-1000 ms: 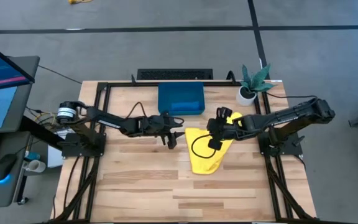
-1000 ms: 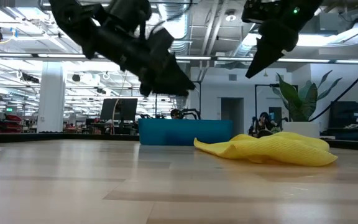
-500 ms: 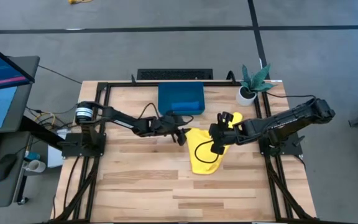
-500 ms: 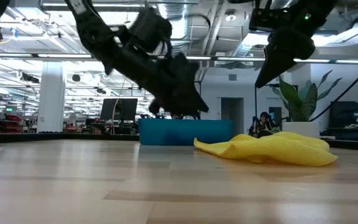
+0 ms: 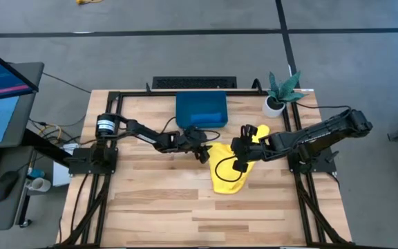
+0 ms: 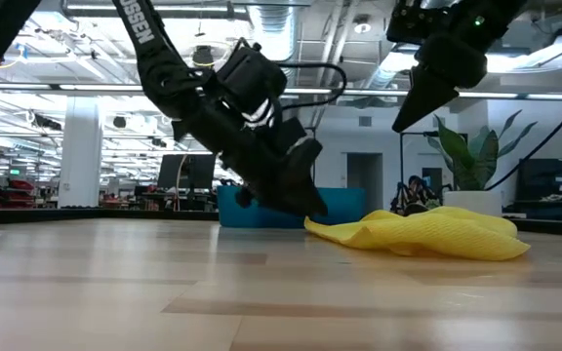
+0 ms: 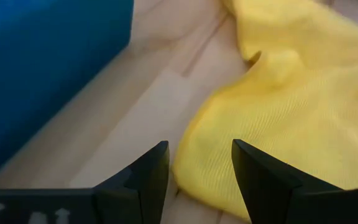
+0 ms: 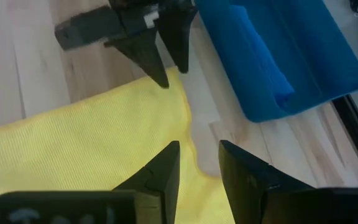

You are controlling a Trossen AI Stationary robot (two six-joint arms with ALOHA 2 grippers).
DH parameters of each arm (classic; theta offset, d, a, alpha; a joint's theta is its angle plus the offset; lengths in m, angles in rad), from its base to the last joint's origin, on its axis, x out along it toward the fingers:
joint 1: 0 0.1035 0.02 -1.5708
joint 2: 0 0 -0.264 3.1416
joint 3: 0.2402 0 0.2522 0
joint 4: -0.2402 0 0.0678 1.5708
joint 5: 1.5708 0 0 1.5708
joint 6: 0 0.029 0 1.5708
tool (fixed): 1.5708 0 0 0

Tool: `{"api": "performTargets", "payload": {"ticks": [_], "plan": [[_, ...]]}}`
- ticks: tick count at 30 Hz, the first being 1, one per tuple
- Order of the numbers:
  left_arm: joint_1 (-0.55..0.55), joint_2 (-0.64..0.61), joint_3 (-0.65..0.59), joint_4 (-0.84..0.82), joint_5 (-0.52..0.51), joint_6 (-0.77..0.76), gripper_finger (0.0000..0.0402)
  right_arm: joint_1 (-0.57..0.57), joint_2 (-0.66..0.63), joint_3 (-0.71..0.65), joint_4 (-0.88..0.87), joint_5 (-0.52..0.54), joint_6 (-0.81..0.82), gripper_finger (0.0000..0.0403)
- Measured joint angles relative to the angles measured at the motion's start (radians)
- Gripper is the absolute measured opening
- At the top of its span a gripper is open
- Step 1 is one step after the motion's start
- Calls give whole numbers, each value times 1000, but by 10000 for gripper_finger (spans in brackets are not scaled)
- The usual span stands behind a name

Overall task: Roll microfiber towels into tight, uniform cylinder then place into a basket
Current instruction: Fold the yellow towel

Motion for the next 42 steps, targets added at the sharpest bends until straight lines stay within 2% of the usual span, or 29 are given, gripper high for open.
{"api": "performTargets", "payload": {"ticks": [10, 18, 23, 27, 35, 39, 42], "plan": [[0, 6, -1, -8, 7, -20, 167, 0, 0, 0, 2, 0, 0, 134], [0, 79, 24, 52, 45, -41, 167, 0, 0, 0, 9, 0, -9, 134], [-3, 73, 33, 16, 49, -14, 163, 0, 0, 0, 4, 0, -9, 134], [-10, 72, 33, 11, 43, 15, 130, 0, 0, 0, 4, 0, -9, 134], [-24, 67, 32, 1, 65, 115, 12, 0, 0, 0, 3, 0, -8, 134], [-28, 28, 40, -104, 146, 123, 6, 0, 0, 0, 2, -1, 4, 134], [-45, -16, 39, -208, 158, 134, 2, 0, 0, 0, 0, 0, 7, 134]]}}
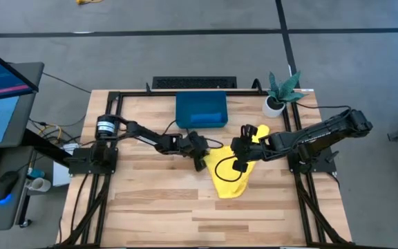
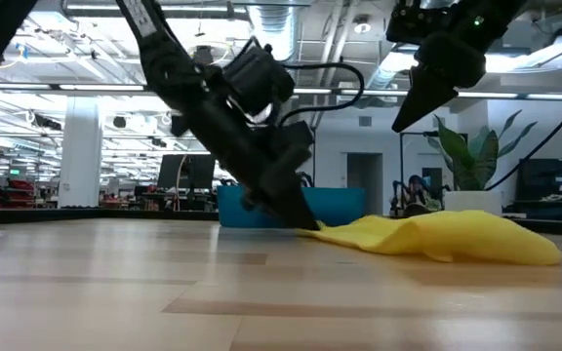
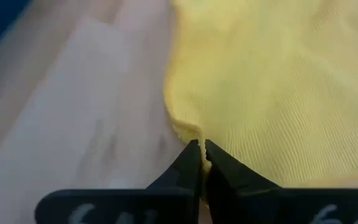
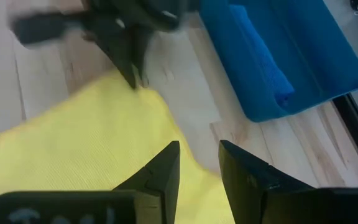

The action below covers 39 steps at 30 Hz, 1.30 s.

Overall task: Roll microfiber towels into tight, uniform cylinder then place into a basket
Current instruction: Fold the yellow towel

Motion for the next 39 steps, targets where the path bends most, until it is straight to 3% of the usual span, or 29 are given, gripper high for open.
{"api": "performTargets", "payload": {"ticks": [8, 17, 22, 25, 33, 39], "plan": [[-72, -154, -1, -212, -72, 35, 0, 0, 0, 0, 0, 0, 1, 134], [-174, -311, 0, -306, -220, 29, 0, 6, 0, 0, 26, -6, 2, 134], [-221, -375, 0, -342, -276, 19, 0, 22, 0, 0, 85, -73, 3, 134], [-239, -406, 0, -402, -276, 4, 0, 35, 0, 0, 114, -128, 3, 134], [-291, -447, 0, -501, -233, -32, 0, 29, 22, 2, 202, -131, -16, 134], [-303, -448, 0, -476, -232, -17, 0, 1, 116, -1, 281, -130, -180, 134]]}}
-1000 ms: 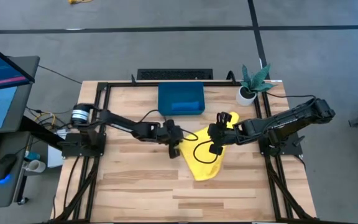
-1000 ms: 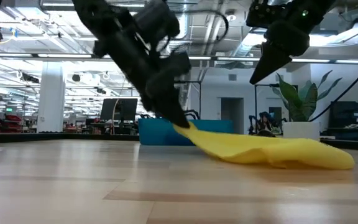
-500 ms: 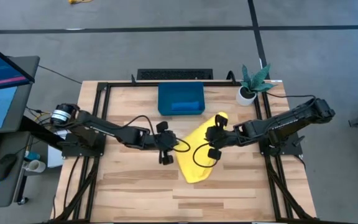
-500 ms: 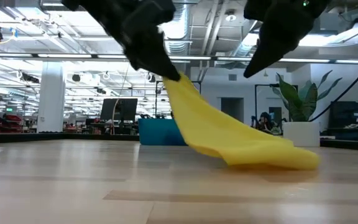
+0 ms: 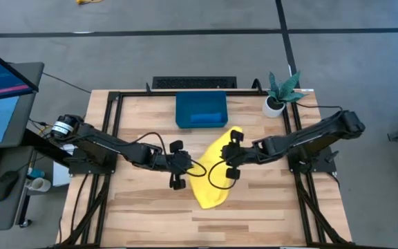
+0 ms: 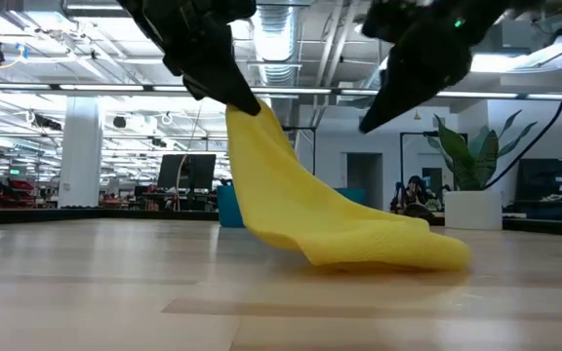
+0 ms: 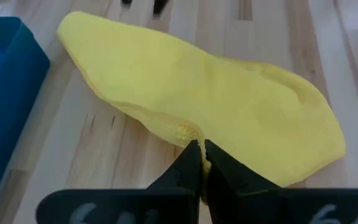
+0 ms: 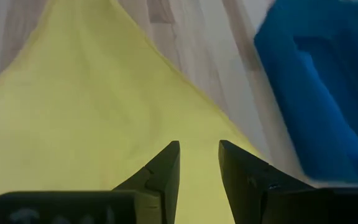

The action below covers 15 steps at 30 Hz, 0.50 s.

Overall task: Roll microfiber towels into tight, uniform cylinder then place into a basket
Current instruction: Fold the yellow towel

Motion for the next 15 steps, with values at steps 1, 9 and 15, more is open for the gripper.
{"api": "performTargets", "payload": {"ticks": [1, 9, 15], "plan": [[-1, 0, 0, 0, 1, 0, 0, -5, 20, 0, 36, 1, -40, 135], [-1, 0, 0, -2, 39, 3, 0, -37, 108, 11, 244, 3, -275, 167], [-1, 0, 0, -4, 54, 4, 0, -49, 115, 37, 298, -88, -284, 202]]}}
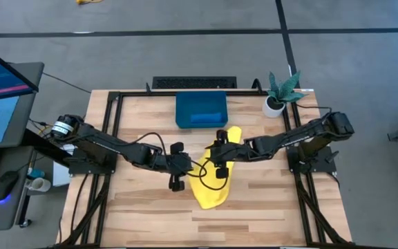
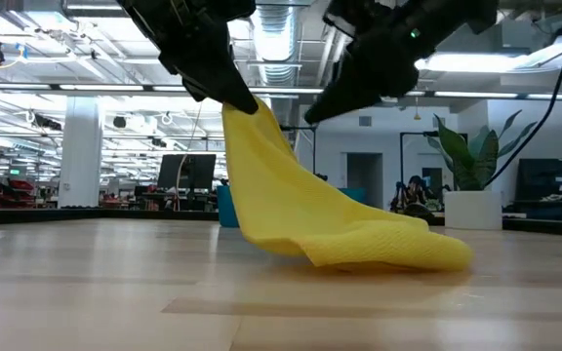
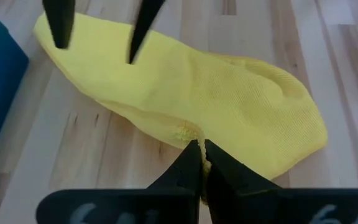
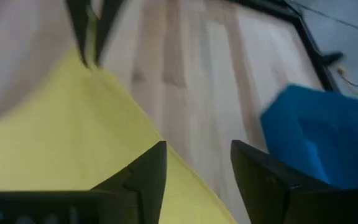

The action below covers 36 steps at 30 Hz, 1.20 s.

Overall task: Roll microfiber towels into tight, uniform cylinder then place into a basket
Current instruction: Fold the yellow towel

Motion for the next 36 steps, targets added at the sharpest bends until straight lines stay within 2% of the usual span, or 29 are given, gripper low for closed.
{"api": "performTargets", "payload": {"ticks": [9, 13, 24, 29, 36], "plan": [[0, 0, 0, 8, -1, 0, 0, -18, 35, 2, 101, -149, -108, 191], [-2, 0, 0, 11, -1, 0, 0, -29, 102, 15, 152, -153, -180, 186], [-35, 0, 0, -2, -2, -3, 0, -41, 248, 126, 32, -147, -207, 179], [-49, 0, 3, -13, -3, -6, 0, -51, 246, 134, -55, -144, -199, 166], [-79, 0, 70, -120, -13, -6, 0, -75, 238, 135, -134, -146, -206, 141]]}}
